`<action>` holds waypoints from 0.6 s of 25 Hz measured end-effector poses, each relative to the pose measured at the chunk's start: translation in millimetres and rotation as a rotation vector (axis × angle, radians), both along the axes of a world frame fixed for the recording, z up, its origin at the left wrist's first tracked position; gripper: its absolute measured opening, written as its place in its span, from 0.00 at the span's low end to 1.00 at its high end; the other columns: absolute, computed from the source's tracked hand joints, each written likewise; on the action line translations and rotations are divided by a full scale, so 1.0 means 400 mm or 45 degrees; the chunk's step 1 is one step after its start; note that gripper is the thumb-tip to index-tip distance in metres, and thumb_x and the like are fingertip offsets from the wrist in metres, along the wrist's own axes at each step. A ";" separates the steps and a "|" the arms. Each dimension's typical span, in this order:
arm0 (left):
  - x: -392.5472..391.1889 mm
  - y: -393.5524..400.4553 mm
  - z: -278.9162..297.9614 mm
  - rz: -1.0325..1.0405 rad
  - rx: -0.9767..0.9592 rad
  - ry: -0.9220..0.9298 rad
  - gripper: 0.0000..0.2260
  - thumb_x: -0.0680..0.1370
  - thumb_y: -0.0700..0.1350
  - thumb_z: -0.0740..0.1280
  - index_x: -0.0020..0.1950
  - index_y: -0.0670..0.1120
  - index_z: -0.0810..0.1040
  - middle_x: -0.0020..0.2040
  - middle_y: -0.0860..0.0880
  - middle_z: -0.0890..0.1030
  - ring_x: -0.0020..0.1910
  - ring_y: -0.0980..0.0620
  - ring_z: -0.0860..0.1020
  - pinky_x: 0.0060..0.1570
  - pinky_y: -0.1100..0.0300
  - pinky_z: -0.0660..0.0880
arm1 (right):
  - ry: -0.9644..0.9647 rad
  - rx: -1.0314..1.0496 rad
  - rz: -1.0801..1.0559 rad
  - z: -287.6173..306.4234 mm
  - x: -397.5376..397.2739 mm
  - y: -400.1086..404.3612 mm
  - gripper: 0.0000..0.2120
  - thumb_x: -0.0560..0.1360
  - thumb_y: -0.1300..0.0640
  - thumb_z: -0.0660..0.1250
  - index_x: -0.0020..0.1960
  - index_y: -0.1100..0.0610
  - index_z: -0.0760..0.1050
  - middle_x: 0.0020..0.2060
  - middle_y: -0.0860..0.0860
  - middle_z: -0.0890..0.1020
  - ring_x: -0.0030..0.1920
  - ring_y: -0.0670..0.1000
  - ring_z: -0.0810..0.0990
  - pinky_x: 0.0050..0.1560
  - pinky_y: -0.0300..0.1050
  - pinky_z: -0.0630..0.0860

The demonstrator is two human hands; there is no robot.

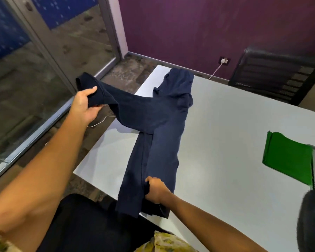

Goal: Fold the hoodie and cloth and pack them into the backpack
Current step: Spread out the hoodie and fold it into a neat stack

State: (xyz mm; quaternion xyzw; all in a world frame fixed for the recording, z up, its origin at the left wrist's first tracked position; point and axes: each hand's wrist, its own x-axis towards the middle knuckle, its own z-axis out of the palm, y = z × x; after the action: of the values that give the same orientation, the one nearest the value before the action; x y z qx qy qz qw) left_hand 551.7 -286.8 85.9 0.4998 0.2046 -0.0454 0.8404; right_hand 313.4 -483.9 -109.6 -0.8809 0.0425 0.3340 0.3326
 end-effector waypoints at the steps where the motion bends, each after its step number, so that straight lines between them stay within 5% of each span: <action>1: -0.006 0.008 0.006 0.012 0.012 -0.006 0.19 0.78 0.37 0.66 0.70 0.41 0.74 0.58 0.42 0.82 0.52 0.43 0.82 0.44 0.51 0.81 | 0.004 -0.005 0.009 0.003 0.009 0.006 0.16 0.72 0.58 0.69 0.58 0.56 0.71 0.59 0.55 0.75 0.53 0.55 0.76 0.51 0.46 0.75; 5: -0.002 0.008 0.035 -0.028 0.020 -0.111 0.24 0.76 0.37 0.68 0.72 0.42 0.71 0.63 0.41 0.80 0.56 0.42 0.82 0.45 0.51 0.81 | -0.040 0.194 -0.192 0.020 0.025 0.042 0.16 0.72 0.59 0.67 0.59 0.54 0.69 0.60 0.52 0.74 0.54 0.52 0.74 0.52 0.41 0.69; 9: -0.022 -0.041 0.077 -0.194 0.083 -0.293 0.15 0.77 0.34 0.66 0.63 0.46 0.77 0.57 0.44 0.83 0.54 0.44 0.82 0.54 0.47 0.81 | -0.147 0.418 -0.373 0.024 0.014 0.084 0.28 0.71 0.61 0.72 0.67 0.54 0.66 0.60 0.51 0.71 0.57 0.50 0.73 0.49 0.31 0.69; 12: -0.060 -0.072 0.072 -0.276 0.181 -0.326 0.14 0.77 0.32 0.67 0.59 0.46 0.79 0.53 0.46 0.85 0.52 0.46 0.83 0.51 0.50 0.81 | 0.089 0.355 -0.157 -0.012 -0.010 0.079 0.48 0.63 0.56 0.82 0.74 0.51 0.57 0.65 0.52 0.67 0.63 0.53 0.73 0.58 0.42 0.77; 15: -0.093 -0.071 0.028 -0.295 0.325 -0.223 0.17 0.75 0.31 0.69 0.61 0.44 0.79 0.54 0.46 0.84 0.52 0.46 0.83 0.51 0.50 0.81 | 0.365 0.636 -0.230 -0.016 -0.011 0.029 0.38 0.67 0.58 0.81 0.72 0.54 0.65 0.59 0.52 0.74 0.55 0.52 0.80 0.49 0.45 0.82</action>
State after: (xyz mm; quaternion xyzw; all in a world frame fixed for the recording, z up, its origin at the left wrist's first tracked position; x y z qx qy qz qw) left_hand 514.6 -315.1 97.2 0.6246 0.0760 -0.0720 0.7739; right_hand 309.0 -472.1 -116.0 -0.7084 0.0836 0.4241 0.5579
